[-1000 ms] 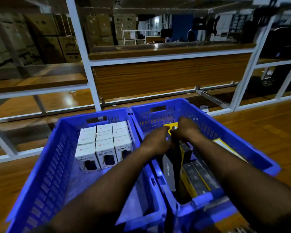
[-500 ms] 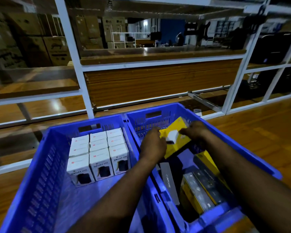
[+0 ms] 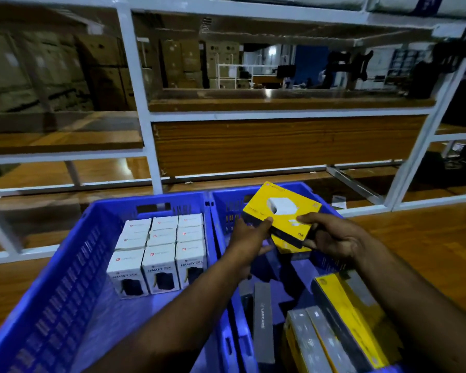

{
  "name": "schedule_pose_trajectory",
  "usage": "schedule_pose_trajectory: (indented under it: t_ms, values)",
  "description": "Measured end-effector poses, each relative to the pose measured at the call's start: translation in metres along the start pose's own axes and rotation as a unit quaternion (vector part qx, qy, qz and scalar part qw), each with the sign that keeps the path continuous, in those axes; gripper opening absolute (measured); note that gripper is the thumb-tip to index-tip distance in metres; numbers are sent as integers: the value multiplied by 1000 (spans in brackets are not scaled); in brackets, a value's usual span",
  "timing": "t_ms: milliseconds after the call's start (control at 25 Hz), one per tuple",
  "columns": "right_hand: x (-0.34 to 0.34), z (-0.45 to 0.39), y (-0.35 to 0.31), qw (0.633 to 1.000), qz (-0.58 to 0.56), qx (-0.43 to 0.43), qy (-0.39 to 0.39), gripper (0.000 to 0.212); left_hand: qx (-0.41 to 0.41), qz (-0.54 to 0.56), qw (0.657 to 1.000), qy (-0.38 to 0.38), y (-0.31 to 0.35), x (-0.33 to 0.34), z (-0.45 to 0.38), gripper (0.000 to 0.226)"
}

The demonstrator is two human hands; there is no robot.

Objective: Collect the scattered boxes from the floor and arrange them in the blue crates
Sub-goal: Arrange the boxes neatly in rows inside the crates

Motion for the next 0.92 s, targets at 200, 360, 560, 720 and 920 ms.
schedule_pose_trajectory:
  t_ms: [200,360,560,720,920]
  values:
    - [-22,-16,-29,995,66,-17,-70,27,-62,106,991,42,-6,18,-21,32]
    - [-8,-9,-42,927,223,-297,-55,29,-101,169,980,2,3,43,-22,65]
    - [12,-1,-30,802,375,-421,-199,59,-121,274,947,-117,6,51,-20,110]
    - [6,-32,-34,879,281,-366,-124,15,-108,313,937,-111,12,34,-25,101]
    - [24,-63,-37,945,175,-254,-107,32,-74,318,933,-153,19,31,-24,98]
Point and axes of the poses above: each hand's wrist, its own z-axis away from the middle knuckle, its own x-axis out of the palm, y = z × x, the point moved 4 cm from there along -z, towards the middle knuckle, and after that the axes turned 10 degrees about y, right-handed, at the moved point
